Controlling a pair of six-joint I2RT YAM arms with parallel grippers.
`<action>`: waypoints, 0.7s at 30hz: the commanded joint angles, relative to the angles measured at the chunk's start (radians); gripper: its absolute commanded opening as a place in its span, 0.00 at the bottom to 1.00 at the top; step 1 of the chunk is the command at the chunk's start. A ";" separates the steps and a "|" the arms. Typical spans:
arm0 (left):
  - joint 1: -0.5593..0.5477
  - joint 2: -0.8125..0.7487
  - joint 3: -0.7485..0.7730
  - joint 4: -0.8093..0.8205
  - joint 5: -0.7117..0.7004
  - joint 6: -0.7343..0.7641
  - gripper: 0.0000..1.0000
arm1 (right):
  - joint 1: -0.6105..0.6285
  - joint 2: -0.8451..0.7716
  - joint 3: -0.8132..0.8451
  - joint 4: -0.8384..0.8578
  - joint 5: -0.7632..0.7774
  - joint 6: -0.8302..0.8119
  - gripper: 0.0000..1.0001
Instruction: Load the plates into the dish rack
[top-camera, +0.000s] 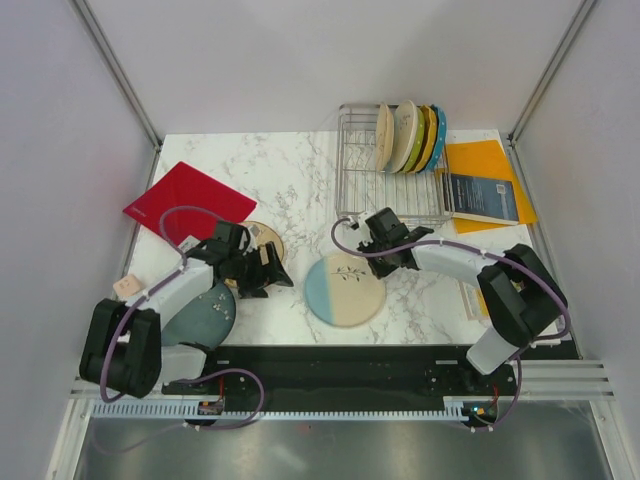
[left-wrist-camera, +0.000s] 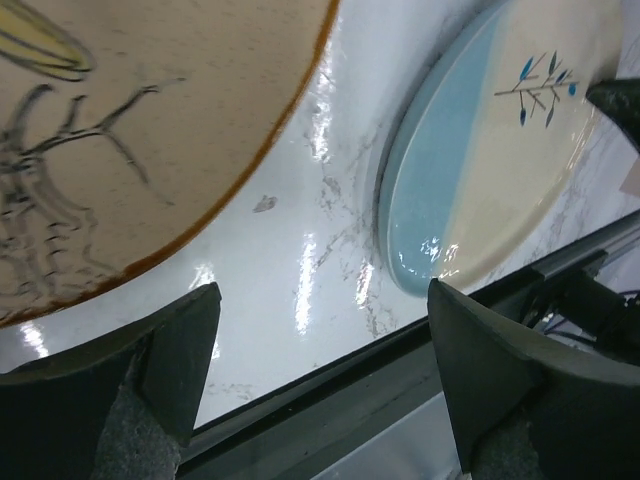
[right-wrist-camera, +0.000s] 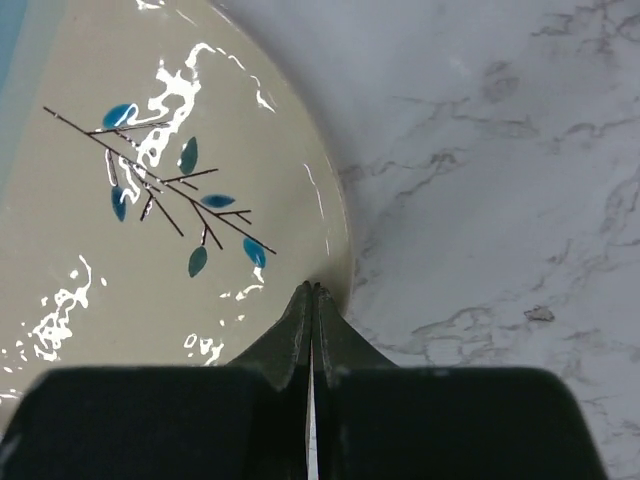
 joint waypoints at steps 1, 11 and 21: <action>-0.086 0.098 0.042 0.142 0.071 -0.059 0.90 | -0.044 -0.052 -0.029 -0.058 0.000 -0.016 0.07; -0.193 0.370 0.179 0.257 0.091 -0.072 0.80 | -0.328 -0.245 -0.184 -0.088 -0.241 0.276 0.55; -0.258 0.468 0.170 0.300 0.120 -0.110 0.59 | -0.541 -0.251 -0.367 0.043 -0.559 0.428 0.56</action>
